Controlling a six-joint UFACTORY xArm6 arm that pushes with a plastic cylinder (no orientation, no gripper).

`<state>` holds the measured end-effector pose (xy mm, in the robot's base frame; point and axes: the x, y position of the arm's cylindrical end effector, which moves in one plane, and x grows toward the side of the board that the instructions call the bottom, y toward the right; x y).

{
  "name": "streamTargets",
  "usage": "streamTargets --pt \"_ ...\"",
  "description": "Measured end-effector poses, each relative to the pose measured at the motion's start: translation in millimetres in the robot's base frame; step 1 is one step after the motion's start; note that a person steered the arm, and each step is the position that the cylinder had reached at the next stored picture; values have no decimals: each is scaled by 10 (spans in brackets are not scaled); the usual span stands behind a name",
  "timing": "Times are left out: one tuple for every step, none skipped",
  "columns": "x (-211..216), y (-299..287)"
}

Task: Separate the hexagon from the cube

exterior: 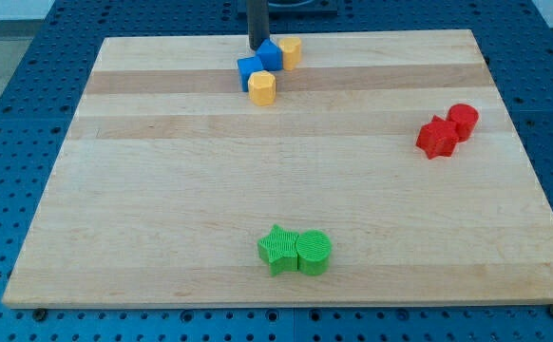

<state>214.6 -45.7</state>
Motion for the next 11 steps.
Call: streamTargets --pt "-41 -48" --pt "-64 -403" --pt "117 -694" --pt "408 -790" --pt "861 -784" --pt "966 -598" --pt "1015 -286" --pt "1016 6" --pt "1016 207" --pt "999 216" --pt "1003 103"
